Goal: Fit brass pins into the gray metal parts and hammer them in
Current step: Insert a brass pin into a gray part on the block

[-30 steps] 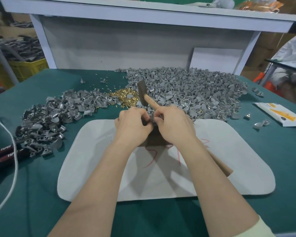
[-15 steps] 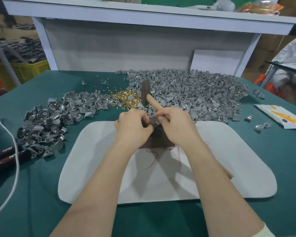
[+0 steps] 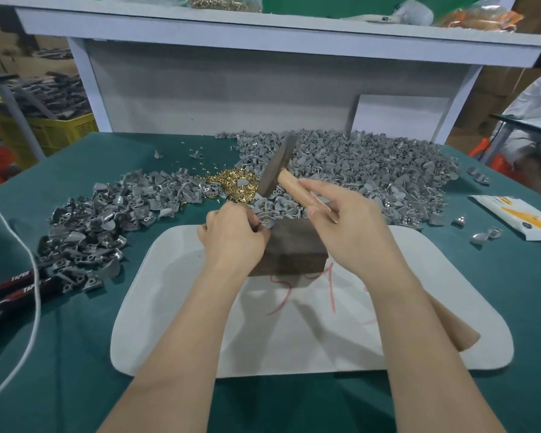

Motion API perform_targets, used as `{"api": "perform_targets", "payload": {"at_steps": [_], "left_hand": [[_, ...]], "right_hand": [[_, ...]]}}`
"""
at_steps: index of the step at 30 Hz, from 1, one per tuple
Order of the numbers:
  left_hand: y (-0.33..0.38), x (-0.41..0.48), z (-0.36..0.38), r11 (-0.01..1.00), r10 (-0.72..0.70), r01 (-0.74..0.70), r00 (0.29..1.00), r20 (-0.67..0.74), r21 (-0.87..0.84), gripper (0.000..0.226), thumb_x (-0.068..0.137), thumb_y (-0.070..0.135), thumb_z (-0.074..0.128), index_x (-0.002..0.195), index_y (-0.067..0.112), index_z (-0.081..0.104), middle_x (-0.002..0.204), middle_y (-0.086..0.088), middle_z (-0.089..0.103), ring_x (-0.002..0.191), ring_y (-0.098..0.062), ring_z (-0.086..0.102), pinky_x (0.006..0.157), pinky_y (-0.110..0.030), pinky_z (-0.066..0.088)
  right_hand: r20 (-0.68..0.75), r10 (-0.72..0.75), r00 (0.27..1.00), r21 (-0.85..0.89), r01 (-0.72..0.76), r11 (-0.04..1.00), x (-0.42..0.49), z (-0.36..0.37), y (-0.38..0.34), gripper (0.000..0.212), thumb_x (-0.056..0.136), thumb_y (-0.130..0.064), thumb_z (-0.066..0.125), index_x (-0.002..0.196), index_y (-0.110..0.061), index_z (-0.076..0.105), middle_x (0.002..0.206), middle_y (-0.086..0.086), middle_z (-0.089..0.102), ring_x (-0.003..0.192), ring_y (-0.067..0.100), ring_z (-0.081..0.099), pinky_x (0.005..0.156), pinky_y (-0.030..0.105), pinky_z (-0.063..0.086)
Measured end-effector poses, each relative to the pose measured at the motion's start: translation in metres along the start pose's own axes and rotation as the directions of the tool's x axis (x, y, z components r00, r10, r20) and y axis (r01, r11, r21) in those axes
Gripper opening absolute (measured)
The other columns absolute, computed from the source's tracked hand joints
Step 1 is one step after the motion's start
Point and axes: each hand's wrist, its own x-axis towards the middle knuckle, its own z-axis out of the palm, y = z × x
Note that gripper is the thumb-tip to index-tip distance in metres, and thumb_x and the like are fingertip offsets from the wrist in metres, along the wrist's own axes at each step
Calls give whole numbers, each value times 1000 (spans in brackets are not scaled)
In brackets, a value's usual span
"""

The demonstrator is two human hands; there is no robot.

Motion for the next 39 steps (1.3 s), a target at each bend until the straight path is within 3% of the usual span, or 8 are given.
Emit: {"api": "perform_targets", "payload": {"at_steps": [3, 8, 12, 17, 23, 29, 35, 39], "left_hand": [[0, 0, 1, 1000, 6, -6, 1000, -2, -5, 10, 83, 26, 64, 76, 26, 57, 106, 2, 63, 111, -28, 49, 90, -37, 34], [0, 0, 0, 1000, 13, -13, 1000, 1, -13, 11, 82, 25, 64, 74, 26, 57, 106, 2, 63, 110, -29, 50, 90, -37, 35], [2, -2, -1, 998, 64, -63, 996, 61, -20, 16, 82, 25, 65, 71, 29, 56, 107, 2, 59, 112, -29, 50, 91, -36, 37], [6, -4, -2, 998, 62, -63, 995, 79, 16, 18, 82, 27, 65, 68, 30, 55, 100, 5, 60, 111, -28, 50, 89, -35, 35], [0, -1, -5, 999, -28, 29, 999, -32, 29, 19, 82, 27, 65, 68, 29, 54, 100, 1, 63, 110, -29, 51, 92, -36, 33], [-1, 1, -2, 999, -36, 36, 998, -44, 6, 13, 82, 24, 64, 70, 24, 61, 100, -2, 65, 110, -30, 51, 92, -36, 33], [-2, 2, -2, 999, -34, 34, 999, -18, -12, 18, 82, 24, 66, 69, 28, 55, 110, 4, 64, 115, -27, 49, 96, -38, 32], [-3, 3, 0, 999, -37, 37, 999, -35, -8, 11, 83, 24, 65, 72, 24, 62, 108, 2, 65, 113, -29, 50, 92, -36, 31]], "right_hand": [[6, -6, 1000, -3, 6, 1000, -1, -5, -1, 41, 89, -22, 55, 122, -47, 57, 100, -14, 69, 90, 11, 61, 79, 26, 47], [0, -2, 1000, -22, 2, 1000, -2, -5, 0, 44, 90, -19, 53, 125, -46, 53, 113, -11, 67, 101, 17, 61, 88, 33, 49], [161, 10, 987, 59, -20, 998, -1, 8, -4, 57, 93, -7, 41, 132, -49, 46, 128, -14, 59, 116, 19, 57, 100, 41, 45], [52, 55, 997, -42, -53, 998, -1, 4, 2, 43, 92, -18, 50, 128, -40, 51, 88, -3, 61, 88, 25, 59, 78, 32, 47], [17, 33, 999, -6, -33, 999, 0, -11, 3, 38, 90, -25, 55, 123, -44, 57, 90, -13, 64, 80, 7, 52, 67, 16, 32], [-38, -7, 999, -7, 7, 1000, -4, -13, -4, 40, 91, -27, 55, 124, -48, 54, 104, -12, 69, 94, 14, 62, 80, 26, 46], [170, 12, 985, -157, 15, 988, -7, -9, -6, 41, 91, -26, 54, 125, -49, 53, 114, -14, 67, 105, 18, 61, 89, 36, 49], [-31, -37, 999, -110, 33, 993, -6, -13, -9, 42, 92, -26, 52, 128, -47, 51, 111, -10, 69, 98, 18, 62, 81, 27, 47]]}}
